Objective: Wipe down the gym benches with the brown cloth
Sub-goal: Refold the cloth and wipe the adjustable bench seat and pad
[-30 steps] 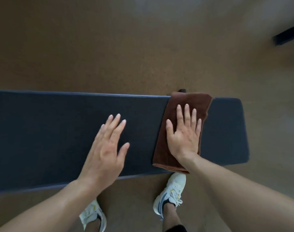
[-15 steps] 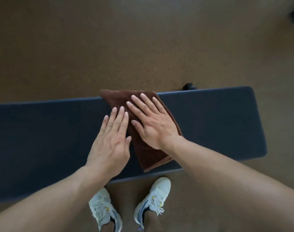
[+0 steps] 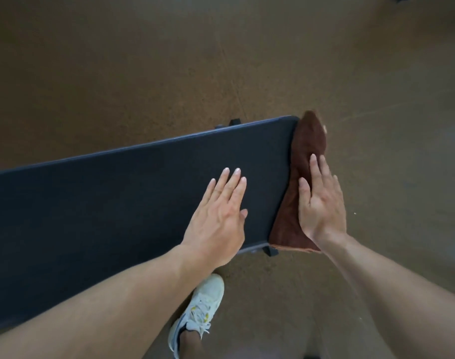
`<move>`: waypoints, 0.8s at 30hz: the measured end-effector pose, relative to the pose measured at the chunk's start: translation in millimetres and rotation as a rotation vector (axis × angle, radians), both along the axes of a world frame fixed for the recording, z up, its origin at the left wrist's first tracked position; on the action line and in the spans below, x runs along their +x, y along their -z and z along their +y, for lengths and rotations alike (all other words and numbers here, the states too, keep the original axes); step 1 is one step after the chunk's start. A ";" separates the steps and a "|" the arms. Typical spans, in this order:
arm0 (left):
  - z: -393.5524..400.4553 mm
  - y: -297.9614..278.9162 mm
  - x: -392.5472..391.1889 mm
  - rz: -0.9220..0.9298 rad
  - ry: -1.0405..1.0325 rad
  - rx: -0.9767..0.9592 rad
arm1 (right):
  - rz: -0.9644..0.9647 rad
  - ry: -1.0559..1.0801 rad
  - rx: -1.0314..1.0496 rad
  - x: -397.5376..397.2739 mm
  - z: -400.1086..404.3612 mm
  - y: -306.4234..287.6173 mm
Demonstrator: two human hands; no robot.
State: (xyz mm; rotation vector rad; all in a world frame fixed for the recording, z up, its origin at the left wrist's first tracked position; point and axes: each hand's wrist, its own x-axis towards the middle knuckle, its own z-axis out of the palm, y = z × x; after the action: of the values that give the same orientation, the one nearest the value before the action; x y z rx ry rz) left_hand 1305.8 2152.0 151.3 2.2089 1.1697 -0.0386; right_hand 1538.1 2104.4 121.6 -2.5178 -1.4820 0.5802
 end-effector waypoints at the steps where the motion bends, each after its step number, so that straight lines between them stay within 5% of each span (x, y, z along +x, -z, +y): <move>1: -7.5 3.3 2.0 0.009 0.024 -0.003 | 0.029 0.061 0.007 -0.1 -16.2 0.4; 13: -40.6 20.2 -34.5 -0.252 0.038 0.011 | -0.174 0.002 0.035 -65.7 -67.0 15.3; 20: -37.7 11.6 -160.5 -0.337 -0.152 0.036 | -0.250 -0.302 -0.012 -184.8 -45.3 9.5; 24: -31.4 16.8 -261.8 -0.275 -0.251 0.074 | -0.188 -0.280 -0.110 -241.9 -21.7 3.5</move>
State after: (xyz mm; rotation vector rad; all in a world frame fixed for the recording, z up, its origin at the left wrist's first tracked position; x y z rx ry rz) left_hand 1044.0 2120.6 134.4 2.0338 1.2957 0.4052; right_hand 1296.3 2082.6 118.1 -2.5230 -1.9408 0.4855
